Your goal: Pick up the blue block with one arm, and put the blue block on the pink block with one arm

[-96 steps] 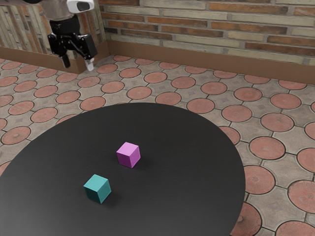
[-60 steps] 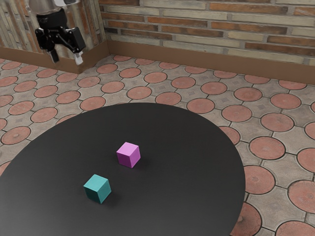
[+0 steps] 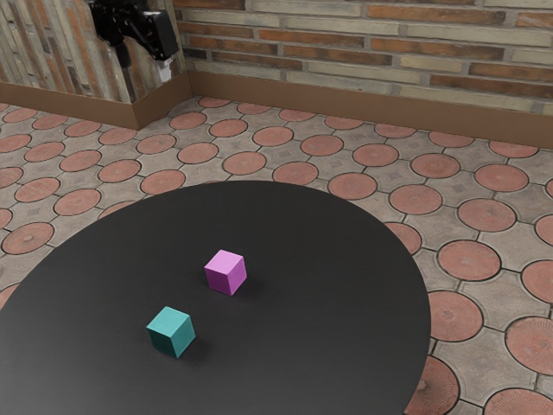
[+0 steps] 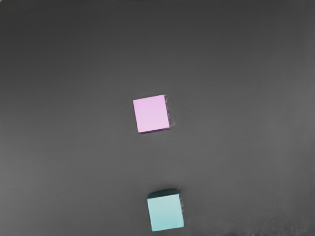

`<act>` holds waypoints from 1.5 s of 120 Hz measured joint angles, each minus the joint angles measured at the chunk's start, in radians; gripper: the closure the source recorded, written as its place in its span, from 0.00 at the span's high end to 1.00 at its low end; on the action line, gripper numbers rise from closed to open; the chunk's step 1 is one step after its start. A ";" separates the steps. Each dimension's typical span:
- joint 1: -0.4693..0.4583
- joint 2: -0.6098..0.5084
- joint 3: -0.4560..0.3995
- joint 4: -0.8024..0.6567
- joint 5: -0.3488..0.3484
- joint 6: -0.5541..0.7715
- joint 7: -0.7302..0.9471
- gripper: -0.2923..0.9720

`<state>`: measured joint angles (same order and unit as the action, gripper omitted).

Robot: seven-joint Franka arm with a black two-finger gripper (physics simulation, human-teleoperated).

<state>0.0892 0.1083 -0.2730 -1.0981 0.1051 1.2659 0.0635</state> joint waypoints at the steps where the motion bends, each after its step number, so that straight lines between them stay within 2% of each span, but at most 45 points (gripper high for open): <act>1: -0.009 0.003 0.000 0.000 0.002 0.001 0.000 0.77; 10: -0.031 0.033 0.000 -0.029 0.014 0.021 0.002 0.77; 18: -0.007 0.033 0.001 -0.142 0.020 0.074 0.004 0.77; 24: 0.011 -0.025 0.001 -0.308 0.019 0.139 0.004 0.77; 32: 0.038 -0.156 0.001 -0.617 0.001 0.260 0.005 0.77; 40: 0.050 -0.209 0.003 -0.818 -0.026 0.381 0.005 0.77; 57: 0.056 -0.242 0.026 -0.921 -0.058 0.525 0.003 0.77; 66: 0.018 -0.266 0.107 -0.999 -0.073 0.580 0.001 0.77; 85: -0.028 -0.314 0.214 -1.222 -0.095 0.773 0.000 0.77; 101: -0.047 -0.308 0.231 -1.313 -0.102 0.916 -0.004 0.77; 123: -0.055 -0.252 0.232 -1.364 -0.106 1.050 -0.017 0.77; 145: -0.055 -0.185 0.236 -1.366 -0.107 1.113 -0.027 0.77; 180: -0.076 -0.179 0.236 -1.438 -0.127 1.177 -0.038 0.77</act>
<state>0.0133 -0.0706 -0.0368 -2.5365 -0.0221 2.4428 0.0259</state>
